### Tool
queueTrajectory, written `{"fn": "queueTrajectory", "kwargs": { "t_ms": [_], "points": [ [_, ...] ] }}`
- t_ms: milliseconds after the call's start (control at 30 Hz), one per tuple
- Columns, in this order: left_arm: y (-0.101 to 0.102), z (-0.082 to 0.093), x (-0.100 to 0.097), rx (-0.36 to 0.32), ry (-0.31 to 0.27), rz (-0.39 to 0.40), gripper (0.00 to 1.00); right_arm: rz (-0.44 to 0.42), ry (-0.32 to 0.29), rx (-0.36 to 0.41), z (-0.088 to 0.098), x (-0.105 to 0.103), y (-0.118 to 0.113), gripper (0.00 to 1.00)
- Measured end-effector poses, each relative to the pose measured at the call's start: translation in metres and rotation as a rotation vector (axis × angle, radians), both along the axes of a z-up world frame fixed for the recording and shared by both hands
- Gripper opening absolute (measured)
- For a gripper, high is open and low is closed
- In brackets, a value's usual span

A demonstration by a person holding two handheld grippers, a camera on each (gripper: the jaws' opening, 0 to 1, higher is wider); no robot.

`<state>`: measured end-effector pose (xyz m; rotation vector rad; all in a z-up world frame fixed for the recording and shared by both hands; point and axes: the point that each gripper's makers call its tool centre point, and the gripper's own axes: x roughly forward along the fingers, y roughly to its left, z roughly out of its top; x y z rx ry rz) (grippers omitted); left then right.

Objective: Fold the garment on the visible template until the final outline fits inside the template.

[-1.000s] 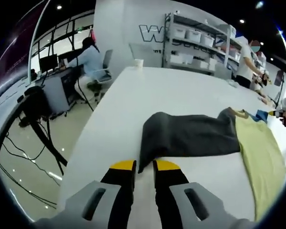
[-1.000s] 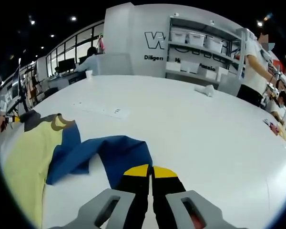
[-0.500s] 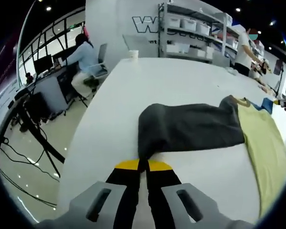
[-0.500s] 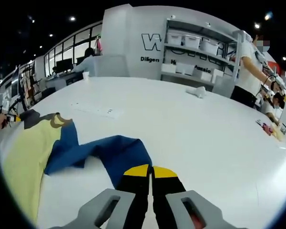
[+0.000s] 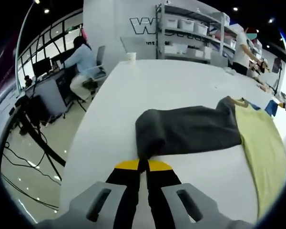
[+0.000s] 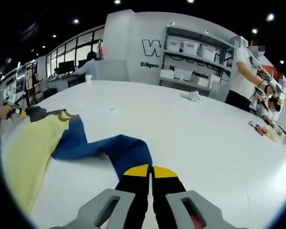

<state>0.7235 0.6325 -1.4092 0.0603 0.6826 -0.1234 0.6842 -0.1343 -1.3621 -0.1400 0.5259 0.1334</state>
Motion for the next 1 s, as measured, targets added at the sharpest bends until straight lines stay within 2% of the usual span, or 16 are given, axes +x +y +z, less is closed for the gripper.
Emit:
{"fn": "queueTrajectory", "kwargs": {
  "t_ms": [133,333,433,500,567,633,667,767,800,900,1000],
  "points": [
    [-0.004,0.006,-0.001,0.001,-0.01,-0.007,0.04,-0.001,-0.014,0.009,0.003,-0.014,0.0,0.0],
    [-0.012,0.013,-0.003,-0.005,-0.025,-0.018,0.04,0.025,-0.01,-0.018,0.0,-0.036,0.002,0.0],
    [-0.018,0.016,-0.004,-0.007,-0.029,-0.028,0.04,0.063,0.01,-0.05,-0.006,-0.048,0.006,0.0],
    [-0.022,0.018,-0.005,-0.007,-0.03,-0.037,0.04,0.102,0.015,-0.096,-0.007,-0.054,0.01,0.0],
    [-0.027,0.02,-0.006,-0.01,-0.033,-0.047,0.04,0.117,0.019,-0.092,-0.008,-0.059,0.014,0.0],
    [-0.031,0.022,-0.008,-0.012,-0.033,-0.053,0.04,0.134,0.007,-0.111,-0.002,-0.063,0.019,0.0],
    [-0.033,0.022,-0.008,-0.013,-0.034,-0.055,0.04,0.128,-0.012,-0.088,0.004,-0.063,0.022,0.0],
    [-0.04,0.026,-0.01,-0.018,-0.038,-0.068,0.04,0.149,-0.05,-0.097,0.019,-0.061,0.029,0.0],
    [-0.044,0.027,-0.011,-0.02,-0.039,-0.074,0.04,0.169,-0.058,-0.112,0.022,-0.06,0.032,0.0],
    [-0.051,0.031,-0.012,-0.025,-0.045,-0.088,0.04,0.342,-0.046,-0.26,0.025,-0.065,0.052,0.0],
    [-0.06,0.035,-0.013,-0.031,-0.051,-0.104,0.04,0.467,-0.028,-0.355,0.023,-0.073,0.067,0.0]
  ]
}}
